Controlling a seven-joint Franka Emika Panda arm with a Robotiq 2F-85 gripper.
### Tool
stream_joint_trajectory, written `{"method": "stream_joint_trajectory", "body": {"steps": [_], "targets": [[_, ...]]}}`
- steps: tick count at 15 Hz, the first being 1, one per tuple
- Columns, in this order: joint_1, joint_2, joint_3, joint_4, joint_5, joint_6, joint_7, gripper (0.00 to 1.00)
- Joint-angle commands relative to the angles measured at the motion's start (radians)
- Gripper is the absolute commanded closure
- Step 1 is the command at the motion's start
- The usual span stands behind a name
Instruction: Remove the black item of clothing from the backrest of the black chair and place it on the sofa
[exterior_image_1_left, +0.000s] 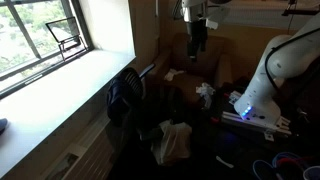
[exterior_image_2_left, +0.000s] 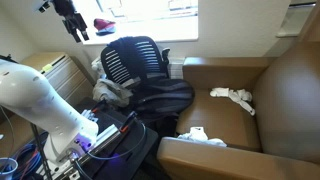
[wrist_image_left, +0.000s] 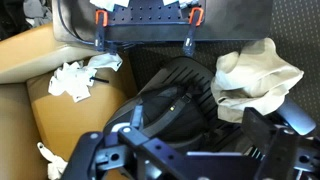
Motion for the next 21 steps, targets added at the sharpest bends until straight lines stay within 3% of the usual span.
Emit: {"method": "stream_joint_trajectory", "body": {"steps": [1,3,6,10,13,14,15,16,19,21], "targets": [[0.016,0.003,-0.014,0.002,-0.006,-0.003,0.007,0.00],[-0.018,0.163,0.018,0.067,-0.049,0.138,0.056,0.00],[-0.022,0.277,0.033,0.138,-0.126,0.448,0.117,0.00],[-0.005,0.509,0.046,0.352,-0.418,0.585,0.104,0.00],[0.065,0.682,0.010,0.544,-0.309,0.537,-0.088,0.00],[0.071,0.726,-0.001,0.604,-0.267,0.535,-0.166,0.00],[0.031,0.747,0.038,0.663,-0.215,0.498,-0.251,0.00],[0.090,0.666,-0.020,0.528,-0.270,0.568,-0.128,0.00],[0.087,0.740,-0.022,0.644,-0.219,0.531,-0.226,0.00],[0.074,0.820,0.006,0.699,-0.078,0.551,-0.380,0.00]]}}
